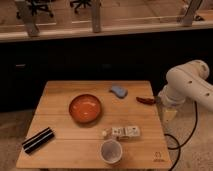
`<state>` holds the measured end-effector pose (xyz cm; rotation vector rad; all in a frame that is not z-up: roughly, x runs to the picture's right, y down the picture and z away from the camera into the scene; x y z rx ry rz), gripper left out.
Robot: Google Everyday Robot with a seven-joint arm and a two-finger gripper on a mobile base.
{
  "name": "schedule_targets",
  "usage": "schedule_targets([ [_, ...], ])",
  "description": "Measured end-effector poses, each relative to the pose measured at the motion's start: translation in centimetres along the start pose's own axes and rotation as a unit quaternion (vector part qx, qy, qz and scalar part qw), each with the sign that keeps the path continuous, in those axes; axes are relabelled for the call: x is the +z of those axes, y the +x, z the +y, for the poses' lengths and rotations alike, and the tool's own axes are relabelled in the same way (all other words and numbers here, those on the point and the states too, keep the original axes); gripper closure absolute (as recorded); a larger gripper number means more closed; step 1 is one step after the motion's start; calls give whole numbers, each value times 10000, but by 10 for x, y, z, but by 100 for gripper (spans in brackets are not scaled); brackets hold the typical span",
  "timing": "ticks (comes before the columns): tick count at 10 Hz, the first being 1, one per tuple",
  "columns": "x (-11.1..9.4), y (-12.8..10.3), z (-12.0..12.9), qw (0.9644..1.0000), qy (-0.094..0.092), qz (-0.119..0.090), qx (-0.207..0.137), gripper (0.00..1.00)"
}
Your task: Push the ceramic bowl across the table
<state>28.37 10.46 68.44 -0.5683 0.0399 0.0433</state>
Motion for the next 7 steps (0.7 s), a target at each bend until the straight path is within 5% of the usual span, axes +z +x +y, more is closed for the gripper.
schedule_targets([
  [4, 0, -4, -1, 10000, 24, 27, -48, 20],
  [7, 1, -36, -5, 9998, 41, 7, -200, 20],
])
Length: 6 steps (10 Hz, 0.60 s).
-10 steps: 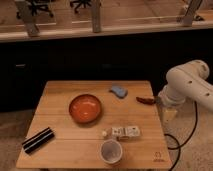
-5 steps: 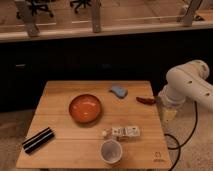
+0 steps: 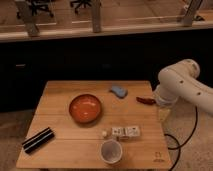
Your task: Push the ceramic bowl across the table
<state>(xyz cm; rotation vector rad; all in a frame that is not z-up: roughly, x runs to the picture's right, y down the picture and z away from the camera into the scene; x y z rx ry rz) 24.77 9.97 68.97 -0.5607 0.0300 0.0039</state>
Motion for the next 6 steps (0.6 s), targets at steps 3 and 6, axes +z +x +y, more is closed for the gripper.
schedule_targets([
  [3, 1, -11, -4, 9999, 31, 25, -104, 20],
  [6, 2, -32, -12, 9997, 53, 34, -249, 20],
])
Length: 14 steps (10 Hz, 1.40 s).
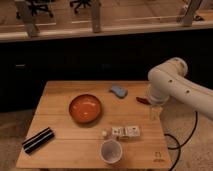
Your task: Push the ceramic bowl across the table
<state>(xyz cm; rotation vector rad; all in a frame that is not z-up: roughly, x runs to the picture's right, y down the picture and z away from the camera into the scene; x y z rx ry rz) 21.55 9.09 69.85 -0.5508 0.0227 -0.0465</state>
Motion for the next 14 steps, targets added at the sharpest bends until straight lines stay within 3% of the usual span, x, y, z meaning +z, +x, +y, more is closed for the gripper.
schedule_targets([
  [3, 2, -7, -5, 10000, 26, 40, -82, 20],
  [5, 5, -28, -13, 9997, 49, 66, -217, 20],
  [9, 9, -42, -21, 9992, 55, 115, -378, 20],
  [11, 11, -63, -29, 9985, 77, 95, -533, 20],
  [14, 15, -78, -35, 9975, 66, 101, -699, 20],
])
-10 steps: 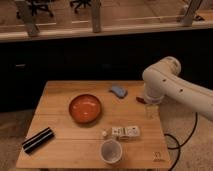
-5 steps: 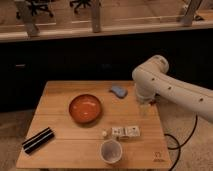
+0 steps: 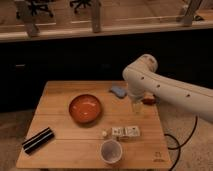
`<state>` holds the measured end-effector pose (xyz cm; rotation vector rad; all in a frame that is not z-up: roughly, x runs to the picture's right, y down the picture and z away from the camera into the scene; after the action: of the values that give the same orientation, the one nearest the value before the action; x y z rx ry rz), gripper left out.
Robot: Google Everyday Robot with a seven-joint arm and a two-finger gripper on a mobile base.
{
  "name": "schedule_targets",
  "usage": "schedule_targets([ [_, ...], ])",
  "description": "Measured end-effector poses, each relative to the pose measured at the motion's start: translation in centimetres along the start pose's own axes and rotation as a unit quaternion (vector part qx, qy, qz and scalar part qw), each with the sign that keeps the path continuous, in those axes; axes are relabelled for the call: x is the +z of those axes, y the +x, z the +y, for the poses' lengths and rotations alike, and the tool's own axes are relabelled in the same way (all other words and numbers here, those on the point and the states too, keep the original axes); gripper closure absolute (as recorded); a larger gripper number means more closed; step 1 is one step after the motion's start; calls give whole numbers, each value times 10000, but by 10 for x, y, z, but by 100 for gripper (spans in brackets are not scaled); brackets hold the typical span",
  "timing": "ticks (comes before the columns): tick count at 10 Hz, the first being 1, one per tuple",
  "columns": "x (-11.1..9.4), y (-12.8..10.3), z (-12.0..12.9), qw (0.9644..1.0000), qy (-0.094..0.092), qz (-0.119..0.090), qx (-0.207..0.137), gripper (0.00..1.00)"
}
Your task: Push the ceramic bowl across the table
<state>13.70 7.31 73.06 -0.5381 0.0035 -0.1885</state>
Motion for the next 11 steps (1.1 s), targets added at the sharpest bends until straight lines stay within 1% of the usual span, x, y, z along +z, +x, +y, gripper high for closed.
schedule_targets([
  [3, 4, -27, -13, 9997, 27, -26, -234, 20],
  [6, 10, -30, -15, 9993, -5, 0, -368, 20],
  [8, 14, -49, -20, 9987, -4, -32, -510, 20],
  [11, 25, -60, -21, 9978, -48, -40, -659, 20],
])
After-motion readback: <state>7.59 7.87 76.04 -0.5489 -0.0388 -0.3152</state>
